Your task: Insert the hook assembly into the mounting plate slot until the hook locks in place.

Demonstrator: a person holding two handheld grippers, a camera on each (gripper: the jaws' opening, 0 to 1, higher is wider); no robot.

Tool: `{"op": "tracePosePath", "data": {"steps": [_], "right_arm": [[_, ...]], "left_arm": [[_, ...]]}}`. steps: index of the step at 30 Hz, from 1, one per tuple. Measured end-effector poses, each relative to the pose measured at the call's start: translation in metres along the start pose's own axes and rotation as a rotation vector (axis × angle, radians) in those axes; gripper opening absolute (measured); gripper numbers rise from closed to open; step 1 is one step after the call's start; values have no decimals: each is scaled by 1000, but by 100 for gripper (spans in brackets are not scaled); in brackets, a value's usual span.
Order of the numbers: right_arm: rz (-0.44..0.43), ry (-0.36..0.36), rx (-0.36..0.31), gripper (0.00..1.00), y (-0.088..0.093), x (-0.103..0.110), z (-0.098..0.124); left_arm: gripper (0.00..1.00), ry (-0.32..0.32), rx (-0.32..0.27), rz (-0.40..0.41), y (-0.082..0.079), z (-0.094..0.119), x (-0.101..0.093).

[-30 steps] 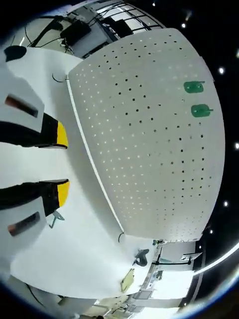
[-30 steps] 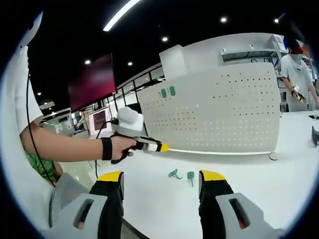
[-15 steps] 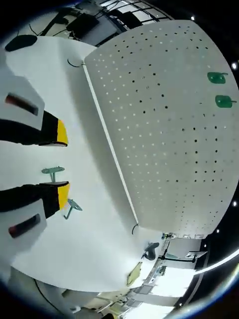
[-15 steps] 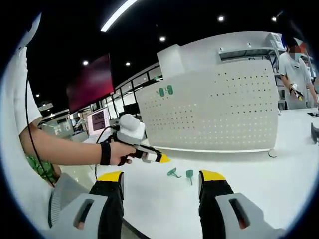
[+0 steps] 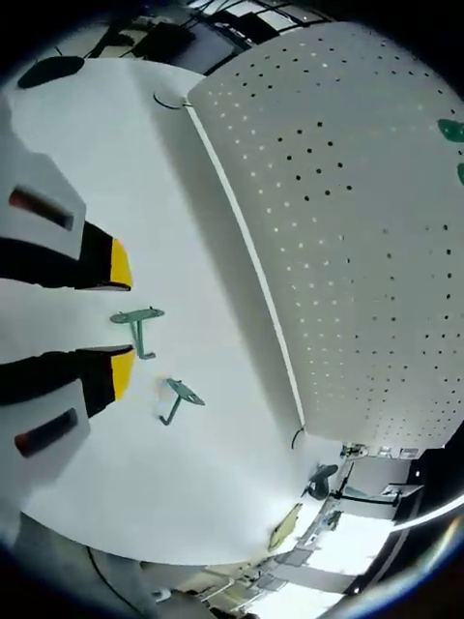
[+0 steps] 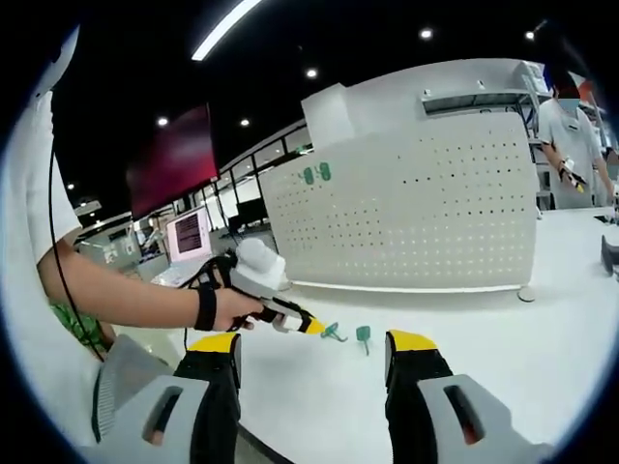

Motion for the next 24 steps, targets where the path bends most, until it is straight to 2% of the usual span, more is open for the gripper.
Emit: {"op": "tracePosePath", "data": {"steps": [8,16,24], "right_arm": [[-2,-7,10,61,1,-1,-3],[-8,-1,22,61,2,-4,-2],[-11,8,25,61,3,-5,-2]], "left_arm": [[23,13,29,8,6,-8,1],[16,4,44,-1,7,-15,-1],[16,8,54,8,6,-21,-1]]}}
Point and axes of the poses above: the point that each gripper's makers call its tool centre point, and the gripper's own axes: z roughly backward along the fingers, x roughly to its left, y roughly out of its underside, the point moved 9 cm from there along z, roughly backward along the fingers, and after that the axes turned 1 degree about y, right-handed, at the moved point
